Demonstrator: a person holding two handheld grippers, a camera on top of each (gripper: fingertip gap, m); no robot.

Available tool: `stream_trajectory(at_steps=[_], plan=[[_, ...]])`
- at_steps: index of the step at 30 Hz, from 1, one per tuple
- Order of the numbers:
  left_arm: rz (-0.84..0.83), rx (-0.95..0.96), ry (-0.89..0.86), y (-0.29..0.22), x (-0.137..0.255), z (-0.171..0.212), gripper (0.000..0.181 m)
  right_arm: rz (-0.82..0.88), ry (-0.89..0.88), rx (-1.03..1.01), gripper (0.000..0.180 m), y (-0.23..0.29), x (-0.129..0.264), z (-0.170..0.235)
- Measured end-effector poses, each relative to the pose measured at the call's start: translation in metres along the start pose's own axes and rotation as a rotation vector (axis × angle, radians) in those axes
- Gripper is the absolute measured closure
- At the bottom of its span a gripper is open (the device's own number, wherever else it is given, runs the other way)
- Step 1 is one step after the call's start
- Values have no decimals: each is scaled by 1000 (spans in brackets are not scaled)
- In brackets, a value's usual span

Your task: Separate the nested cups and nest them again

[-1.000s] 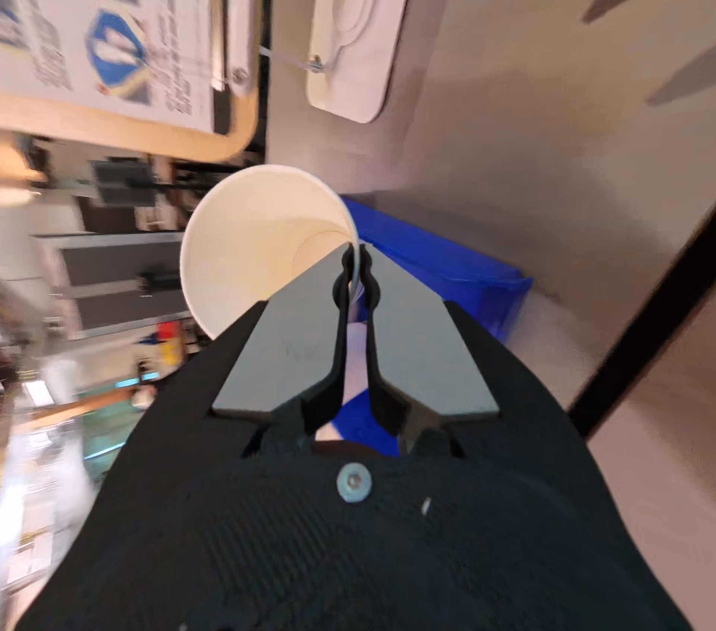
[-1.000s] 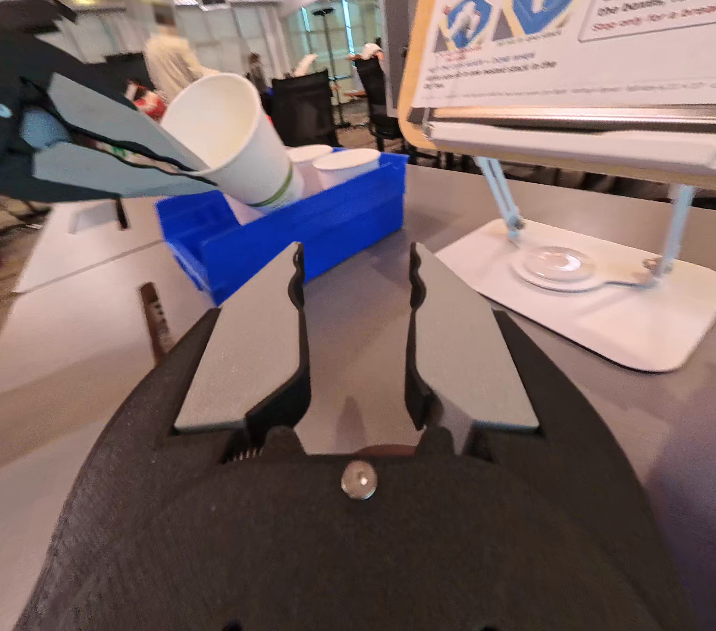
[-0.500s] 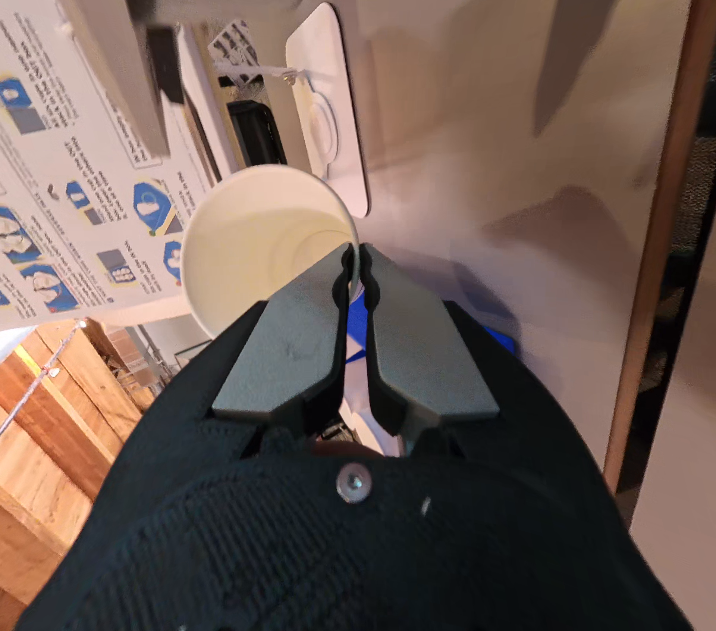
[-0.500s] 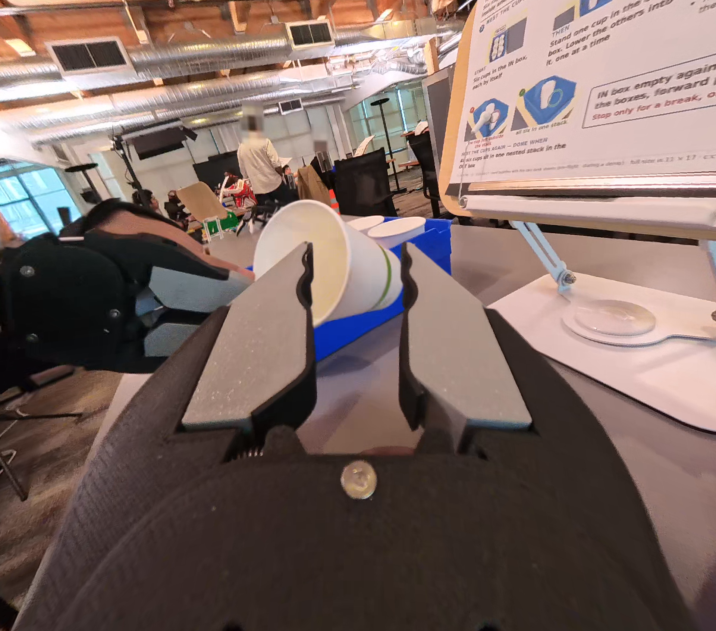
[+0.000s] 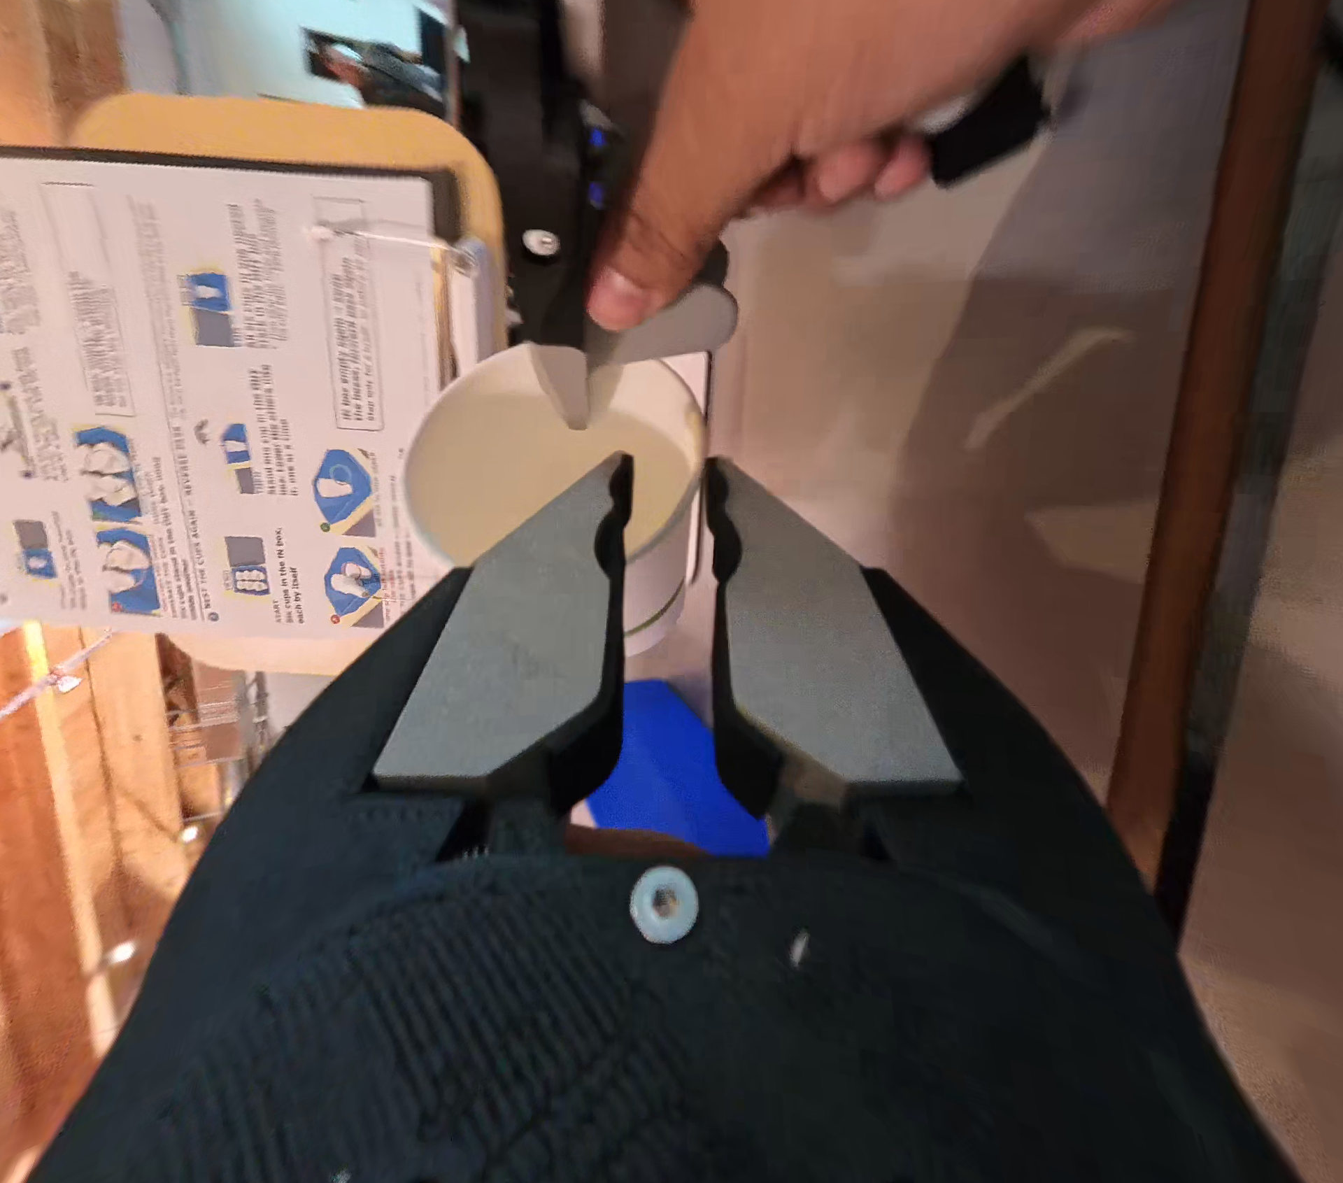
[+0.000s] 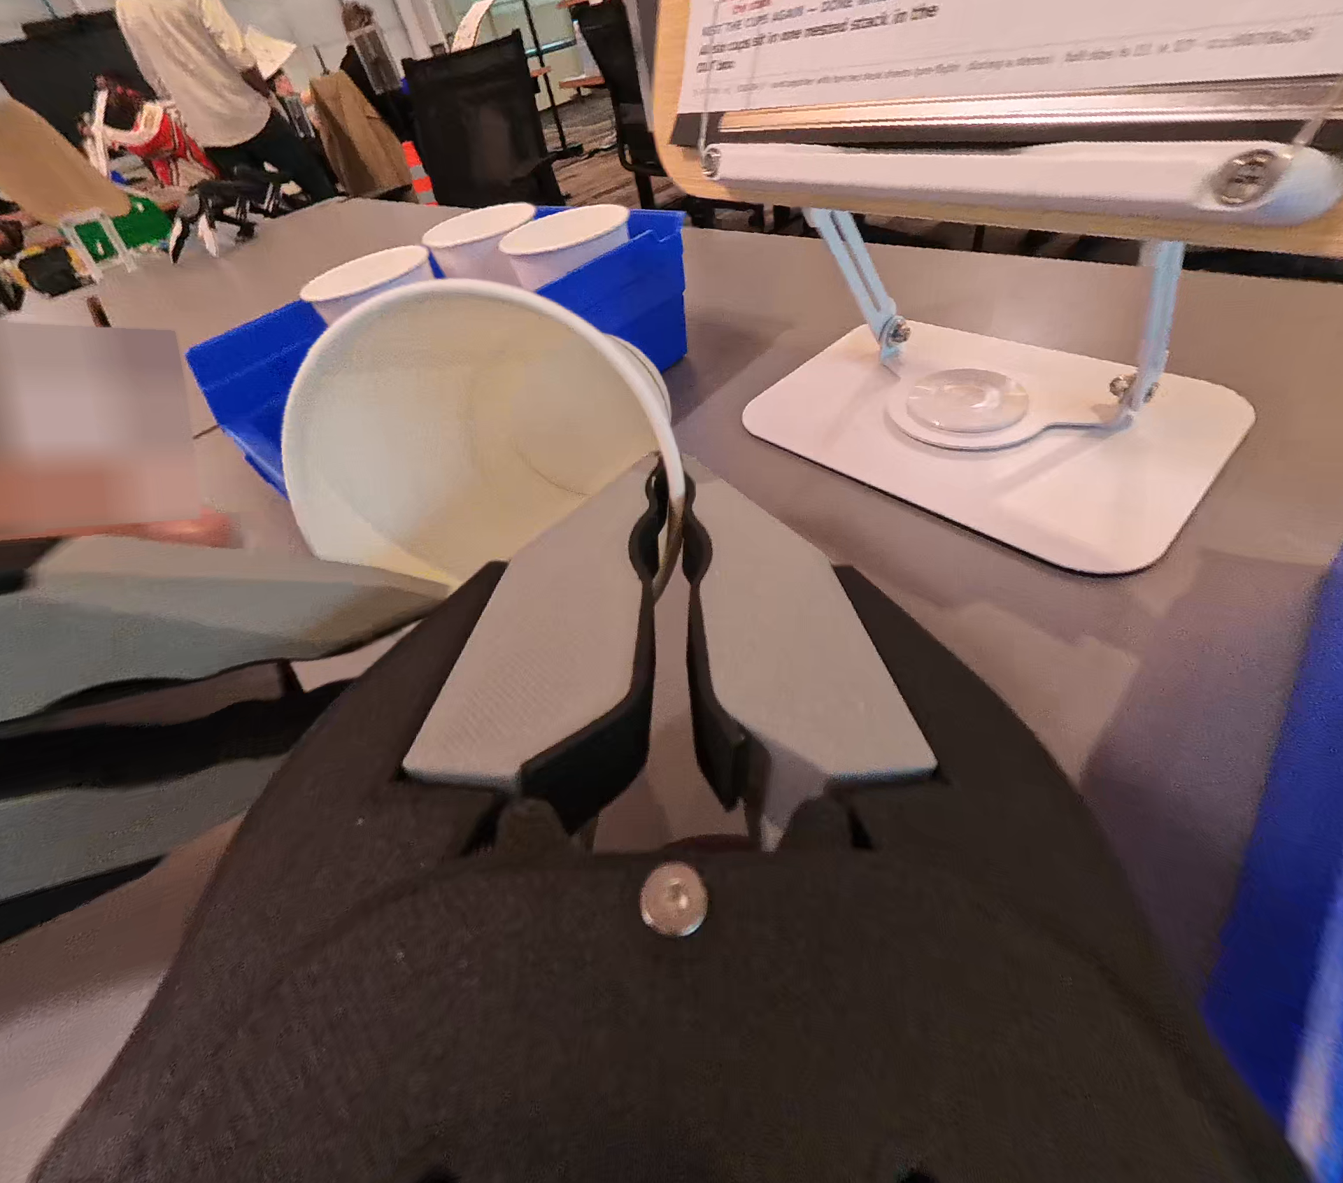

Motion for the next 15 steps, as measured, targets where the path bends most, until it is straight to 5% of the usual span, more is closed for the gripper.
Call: stream_trajectory(at_steps=[9,15], plan=[[-162,514,-329,13,28,25,181,40,-33,-39,180,-12,7,-5],[-143,945,-313,1,-4,73,181,86,-100,8,180,-7,12,-11]])
Point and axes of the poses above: each gripper's, where its closed fingertips meet, x back along the fingers, z out of its underside, y = z × x across the jaws, the point moved 9 cm from there along x, back along the fingers, and after that the axes turned 7 degrees about -x, right-handed, at the moved point
